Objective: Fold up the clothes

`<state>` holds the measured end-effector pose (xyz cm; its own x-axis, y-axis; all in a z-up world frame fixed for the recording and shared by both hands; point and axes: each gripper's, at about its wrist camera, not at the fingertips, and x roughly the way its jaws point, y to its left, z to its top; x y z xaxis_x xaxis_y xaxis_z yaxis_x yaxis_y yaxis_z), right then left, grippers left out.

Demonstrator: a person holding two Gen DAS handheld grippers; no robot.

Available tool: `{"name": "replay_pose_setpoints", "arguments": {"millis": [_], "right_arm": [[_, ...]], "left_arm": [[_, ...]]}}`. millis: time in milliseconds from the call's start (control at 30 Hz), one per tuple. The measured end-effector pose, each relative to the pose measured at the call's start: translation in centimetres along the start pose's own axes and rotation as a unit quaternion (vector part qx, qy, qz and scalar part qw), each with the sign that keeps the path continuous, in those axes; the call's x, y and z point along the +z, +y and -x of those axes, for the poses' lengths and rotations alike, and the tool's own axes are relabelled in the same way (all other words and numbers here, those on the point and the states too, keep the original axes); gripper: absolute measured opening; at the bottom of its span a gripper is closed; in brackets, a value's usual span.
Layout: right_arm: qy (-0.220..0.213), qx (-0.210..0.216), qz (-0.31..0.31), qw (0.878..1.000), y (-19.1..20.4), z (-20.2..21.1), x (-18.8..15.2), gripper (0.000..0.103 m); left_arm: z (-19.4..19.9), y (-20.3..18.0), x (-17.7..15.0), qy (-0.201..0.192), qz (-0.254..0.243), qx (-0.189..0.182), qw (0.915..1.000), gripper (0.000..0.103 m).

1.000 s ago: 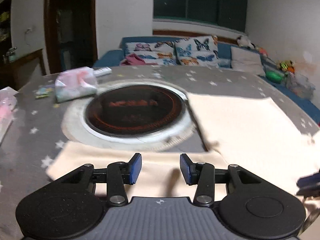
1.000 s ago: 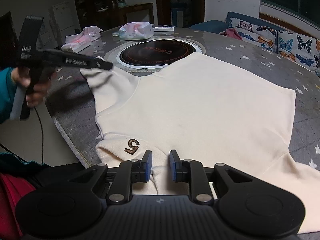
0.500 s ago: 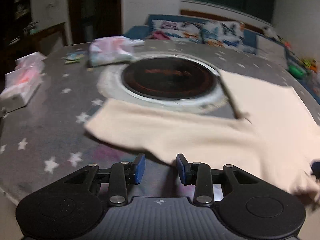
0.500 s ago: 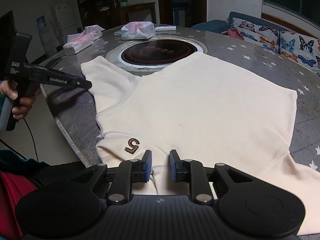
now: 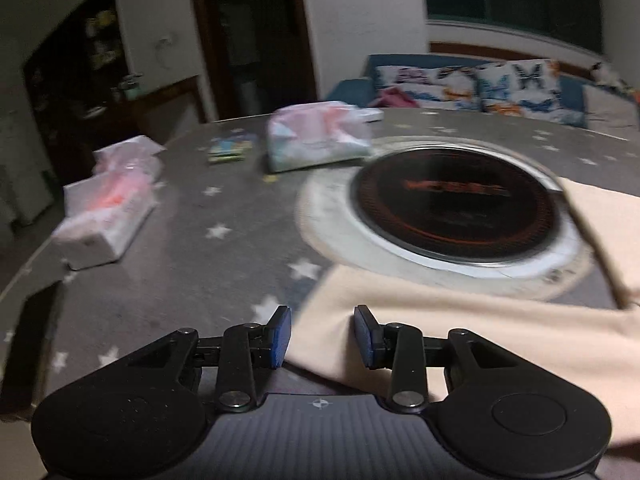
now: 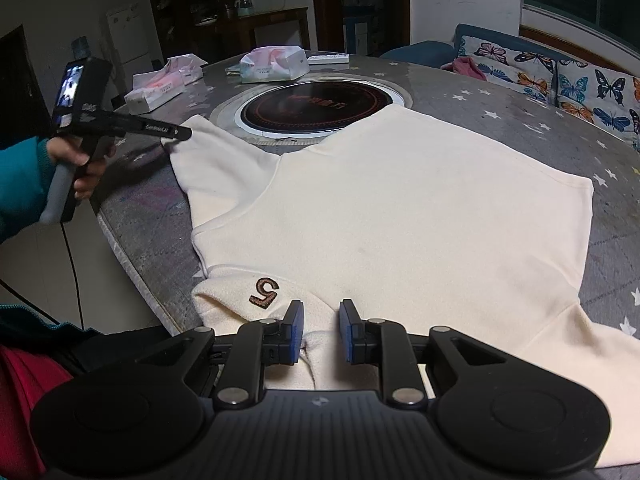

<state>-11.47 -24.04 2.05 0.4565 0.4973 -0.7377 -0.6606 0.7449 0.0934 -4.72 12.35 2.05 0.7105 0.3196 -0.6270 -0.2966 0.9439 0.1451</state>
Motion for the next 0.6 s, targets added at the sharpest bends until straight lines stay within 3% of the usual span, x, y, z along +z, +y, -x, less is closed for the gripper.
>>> {"name": "replay_pose_setpoints", "arguments": {"millis": [67, 233, 400, 533, 600], "right_arm": [[-0.001, -0.002, 0.000, 1.000, 0.1, 0.1, 0.0, 0.020], [-0.020, -0.019, -0.007, 1.000, 0.1, 1.3, -0.1, 0.029], [-0.050, -0.057, -0.056, 0.996, -1.7, 3.3, -0.7, 0.029], [-0.072, -0.109, -0.116, 0.985, -4.8, 4.8, -1.7, 0.029], [-0.078, -0.135, -0.147, 0.977, -6.5, 5.2, -2.3, 0.029]], "left_arm": [[0.5, -0.5, 0.4, 0.002, 0.003, -0.007, 1.0000, 0.035], [4.4, -4.2, 0.8, -0.022, -0.010, -0.125, 0.9918, 0.037], [7.2, -9.7, 0.5, -0.025, -0.050, -0.251, 0.9663, 0.039], [8.0, -13.7, -0.1, -0.017, -0.090, -0.307, 0.9473, 0.040], [8.1, -15.0, -0.5, -0.010, -0.104, -0.320, 0.9417, 0.040]]}}
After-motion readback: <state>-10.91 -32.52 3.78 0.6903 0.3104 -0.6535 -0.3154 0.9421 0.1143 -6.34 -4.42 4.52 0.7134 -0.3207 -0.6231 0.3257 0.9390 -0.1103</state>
